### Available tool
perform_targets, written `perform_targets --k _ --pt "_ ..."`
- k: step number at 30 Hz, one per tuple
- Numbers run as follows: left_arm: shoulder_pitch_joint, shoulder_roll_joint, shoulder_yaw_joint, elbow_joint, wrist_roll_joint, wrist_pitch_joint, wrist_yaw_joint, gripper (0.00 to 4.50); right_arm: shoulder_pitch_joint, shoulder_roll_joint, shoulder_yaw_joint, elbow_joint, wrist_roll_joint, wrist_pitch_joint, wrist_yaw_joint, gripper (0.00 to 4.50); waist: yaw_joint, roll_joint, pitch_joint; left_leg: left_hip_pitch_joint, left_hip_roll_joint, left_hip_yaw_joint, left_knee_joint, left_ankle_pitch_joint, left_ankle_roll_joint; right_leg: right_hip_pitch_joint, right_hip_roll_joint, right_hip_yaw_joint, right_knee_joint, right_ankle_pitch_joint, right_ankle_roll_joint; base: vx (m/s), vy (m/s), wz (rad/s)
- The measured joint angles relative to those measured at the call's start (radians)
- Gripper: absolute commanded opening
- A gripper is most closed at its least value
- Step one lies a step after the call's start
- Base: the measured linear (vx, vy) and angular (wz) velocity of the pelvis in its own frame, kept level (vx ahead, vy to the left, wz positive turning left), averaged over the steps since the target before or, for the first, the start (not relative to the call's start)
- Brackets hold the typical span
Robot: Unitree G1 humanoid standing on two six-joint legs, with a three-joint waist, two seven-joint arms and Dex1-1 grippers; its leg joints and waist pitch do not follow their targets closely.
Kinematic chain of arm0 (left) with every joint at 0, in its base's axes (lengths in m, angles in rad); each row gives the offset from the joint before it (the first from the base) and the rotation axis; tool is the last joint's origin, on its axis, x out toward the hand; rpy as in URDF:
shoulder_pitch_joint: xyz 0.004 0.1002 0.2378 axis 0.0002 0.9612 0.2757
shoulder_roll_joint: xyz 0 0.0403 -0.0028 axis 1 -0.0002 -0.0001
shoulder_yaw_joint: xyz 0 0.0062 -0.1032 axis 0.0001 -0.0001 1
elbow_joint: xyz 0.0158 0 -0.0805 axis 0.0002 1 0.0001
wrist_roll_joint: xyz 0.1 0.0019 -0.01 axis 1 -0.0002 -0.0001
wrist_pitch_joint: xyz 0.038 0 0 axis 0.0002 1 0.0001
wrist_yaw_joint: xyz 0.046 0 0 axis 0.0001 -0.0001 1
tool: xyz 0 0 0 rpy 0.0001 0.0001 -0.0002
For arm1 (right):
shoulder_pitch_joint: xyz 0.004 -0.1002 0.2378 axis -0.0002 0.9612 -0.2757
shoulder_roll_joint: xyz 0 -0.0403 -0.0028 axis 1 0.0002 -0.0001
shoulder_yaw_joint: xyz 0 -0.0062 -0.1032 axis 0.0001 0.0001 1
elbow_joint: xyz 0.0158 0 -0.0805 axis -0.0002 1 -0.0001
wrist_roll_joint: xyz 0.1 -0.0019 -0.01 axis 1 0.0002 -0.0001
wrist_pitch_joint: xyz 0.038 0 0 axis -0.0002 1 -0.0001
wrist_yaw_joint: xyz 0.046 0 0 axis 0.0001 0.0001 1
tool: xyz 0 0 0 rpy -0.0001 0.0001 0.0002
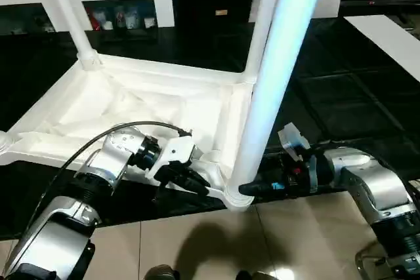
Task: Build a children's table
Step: Rotate leg to tighten
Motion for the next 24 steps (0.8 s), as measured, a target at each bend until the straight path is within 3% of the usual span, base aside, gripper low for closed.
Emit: perform_targets --k 7,12,15,20,24 --pt "-0.01 -0.034 0.023 0.033 0.018 0.031 0.096 0.0 0.063 0.057 -0.061 -0.039 -0.001 0.022 -0.151 2.01 -0.002 0.0 0.0 0.003 0.0 0.0 0.001 -0.002 -0.005 0.003 0.0 0.0 0.0 0.0 0.0 0.0 0.0 0.0" --pt "-0.055 -0.069 0.047 0.083 0.06 0.097 0.24 0.0 0.058 0.142 -0.107 -0.029 -0.059 0.014 -0.366 1.98 -0.032 0.0 0.0 0.005 0.0 0.0 0.004 -0.001 -0.006 0.005 0.0 0.0 -0.002 0.0 0.001 0.0 0.0 0.0" --pt "-0.086 -0.11 0.073 0.121 0.084 0.153 0.356 0.0 0.028 0.224 -0.147 0.002 -0.094 0.033 -0.538 1.95 -0.06 -0.001 0.0 0.004 -0.001 0.0 0.007 -0.001 -0.005 0.005 -0.001 0.0 -0.003 -0.001 0.001 0.0 0.0 0.0" --pt "-0.142 -0.197 0.115 0.188 0.109 0.263 0.604 0.0 -0.1 0.396 -0.22 0.132 -0.157 0.071 -0.864 1.93 -0.099 -0.001 0.0 0.004 -0.001 0.0 0.007 -0.001 -0.005 0.004 -0.001 0.0 -0.003 0.0 0.001 0.0 0.0 0.0" --pt "-0.156 -0.236 0.138 0.196 0.115 0.296 0.706 0.0 -0.157 0.449 -0.244 0.19 -0.183 0.064 -0.993 1.93 -0.105 -0.001 -0.001 0.004 -0.001 0.0 0.005 -0.002 -0.004 0.003 -0.001 0.0 -0.003 0.0 0.001 0.0 0.0 0.0"
